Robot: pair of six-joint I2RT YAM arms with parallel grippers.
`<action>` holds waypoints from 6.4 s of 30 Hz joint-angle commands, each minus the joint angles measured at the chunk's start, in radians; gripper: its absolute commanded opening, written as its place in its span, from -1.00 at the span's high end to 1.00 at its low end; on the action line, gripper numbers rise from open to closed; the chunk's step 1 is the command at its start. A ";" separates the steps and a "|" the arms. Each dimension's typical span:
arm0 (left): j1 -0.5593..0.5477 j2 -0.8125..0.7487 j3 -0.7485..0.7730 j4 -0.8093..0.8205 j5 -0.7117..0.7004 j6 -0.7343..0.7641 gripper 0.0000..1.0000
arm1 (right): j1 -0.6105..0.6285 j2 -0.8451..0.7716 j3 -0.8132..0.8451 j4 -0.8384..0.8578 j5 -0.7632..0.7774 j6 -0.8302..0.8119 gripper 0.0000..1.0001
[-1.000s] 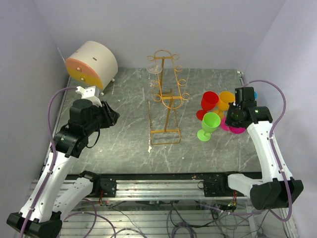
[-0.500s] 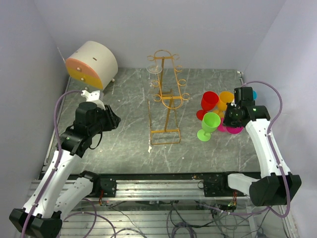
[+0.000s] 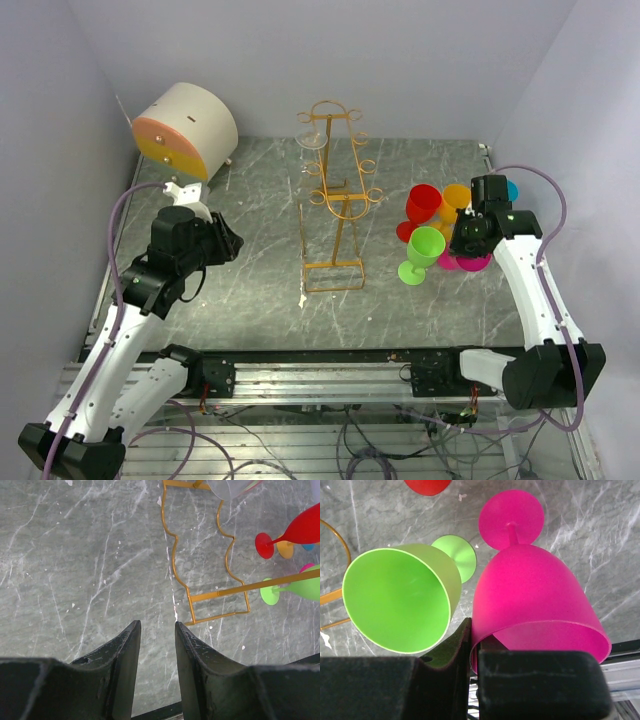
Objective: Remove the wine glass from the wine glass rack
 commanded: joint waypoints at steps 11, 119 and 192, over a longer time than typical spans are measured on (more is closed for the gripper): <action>0.001 -0.034 -0.023 -0.019 0.000 0.017 0.11 | -0.039 0.041 0.004 0.027 -0.016 0.005 0.65; 0.087 0.794 0.519 0.753 0.541 -0.738 0.06 | -0.039 -0.480 0.006 0.287 -0.557 0.025 0.25; 0.148 0.648 0.552 0.665 0.512 -0.745 0.86 | -0.040 -0.502 -0.053 0.329 -0.575 0.073 0.28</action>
